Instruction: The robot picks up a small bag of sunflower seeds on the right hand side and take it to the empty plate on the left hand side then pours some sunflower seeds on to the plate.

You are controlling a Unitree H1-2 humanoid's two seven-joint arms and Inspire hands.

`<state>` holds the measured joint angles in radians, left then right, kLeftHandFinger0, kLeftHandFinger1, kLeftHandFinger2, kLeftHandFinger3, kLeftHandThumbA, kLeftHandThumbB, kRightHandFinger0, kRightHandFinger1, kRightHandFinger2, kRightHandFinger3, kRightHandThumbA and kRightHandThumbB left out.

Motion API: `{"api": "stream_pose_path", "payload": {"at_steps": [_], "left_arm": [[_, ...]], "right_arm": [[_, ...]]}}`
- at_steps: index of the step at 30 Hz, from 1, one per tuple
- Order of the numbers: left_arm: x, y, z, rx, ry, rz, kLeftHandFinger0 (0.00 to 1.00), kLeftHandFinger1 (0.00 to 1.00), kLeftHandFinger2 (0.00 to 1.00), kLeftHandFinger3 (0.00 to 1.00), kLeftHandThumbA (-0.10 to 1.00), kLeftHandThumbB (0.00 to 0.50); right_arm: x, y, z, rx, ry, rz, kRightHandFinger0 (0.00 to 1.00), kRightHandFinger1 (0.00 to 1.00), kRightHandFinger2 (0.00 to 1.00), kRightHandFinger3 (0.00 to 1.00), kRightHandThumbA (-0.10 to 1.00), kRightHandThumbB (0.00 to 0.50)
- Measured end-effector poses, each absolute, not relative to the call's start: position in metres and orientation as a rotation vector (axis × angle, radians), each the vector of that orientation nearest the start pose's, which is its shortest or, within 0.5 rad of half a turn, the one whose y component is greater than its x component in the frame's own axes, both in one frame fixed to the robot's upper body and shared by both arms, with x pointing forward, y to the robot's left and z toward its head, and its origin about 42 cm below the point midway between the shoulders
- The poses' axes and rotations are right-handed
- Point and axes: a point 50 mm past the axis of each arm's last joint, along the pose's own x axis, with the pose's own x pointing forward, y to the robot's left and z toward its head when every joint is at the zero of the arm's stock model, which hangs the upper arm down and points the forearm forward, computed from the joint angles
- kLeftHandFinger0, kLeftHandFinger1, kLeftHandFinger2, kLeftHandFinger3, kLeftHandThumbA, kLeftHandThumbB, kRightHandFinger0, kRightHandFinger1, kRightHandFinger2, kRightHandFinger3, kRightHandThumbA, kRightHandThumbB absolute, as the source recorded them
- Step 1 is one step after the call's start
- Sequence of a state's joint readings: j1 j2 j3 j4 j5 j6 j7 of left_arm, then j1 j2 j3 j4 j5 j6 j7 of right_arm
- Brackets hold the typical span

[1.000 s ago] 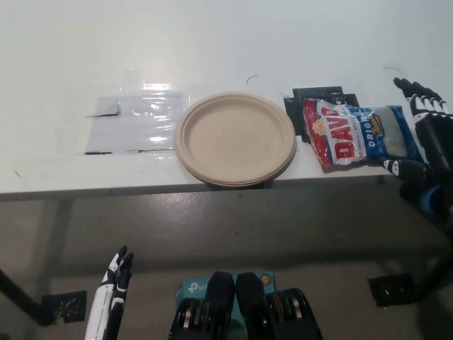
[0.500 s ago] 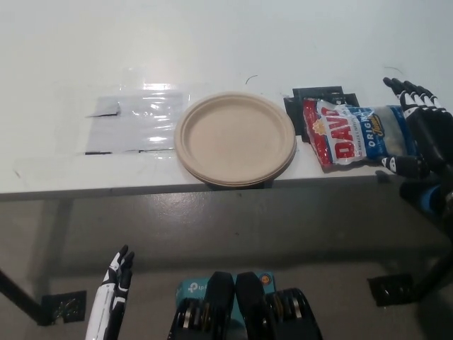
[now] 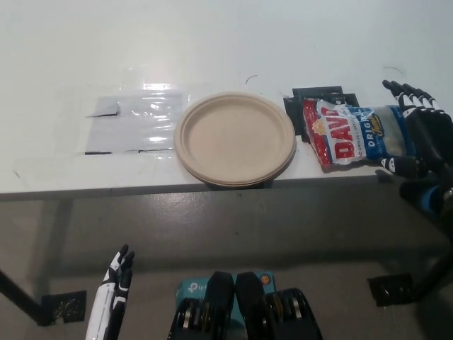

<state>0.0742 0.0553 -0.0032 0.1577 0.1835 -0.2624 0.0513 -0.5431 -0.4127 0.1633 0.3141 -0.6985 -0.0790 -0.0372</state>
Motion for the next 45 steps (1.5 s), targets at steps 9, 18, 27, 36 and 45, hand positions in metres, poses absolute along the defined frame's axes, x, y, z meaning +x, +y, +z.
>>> {"api": "stream_pose_path", "payload": {"at_steps": [9,18,27,36,45], "left_arm": [[0.253,0.233,0.052,0.234,-0.039,0.017,1.00,1.00,1.00,1.00,1.00,0.153],[0.253,0.233,0.052,0.234,-0.039,0.017,1.00,1.00,1.00,1.00,1.00,0.158],[0.253,0.233,0.052,0.234,-0.042,0.016,1.00,1.00,1.00,1.00,1.00,0.137],[0.253,0.233,0.052,0.234,-0.044,0.017,1.00,1.00,1.00,1.00,1.00,0.121],[0.253,0.233,0.052,0.234,-0.045,0.018,1.00,1.00,1.00,1.00,1.00,0.122]], "right_arm": [[0.449,-0.283,0.218,-1.163,-0.310,0.069,1.00,1.00,1.00,1.00,1.00,0.425],[0.456,-0.282,0.216,-1.176,-0.281,0.077,1.00,1.00,1.00,1.00,1.00,0.431],[0.460,-0.282,0.210,-1.191,-0.250,0.094,1.00,1.00,1.00,1.00,1.00,0.432],[0.465,-0.285,0.209,-1.202,-0.221,0.100,1.00,1.00,1.00,1.00,1.00,0.406],[0.471,-0.288,0.206,-1.211,-0.184,0.102,1.00,1.00,1.00,1.00,1.00,0.404]]}}
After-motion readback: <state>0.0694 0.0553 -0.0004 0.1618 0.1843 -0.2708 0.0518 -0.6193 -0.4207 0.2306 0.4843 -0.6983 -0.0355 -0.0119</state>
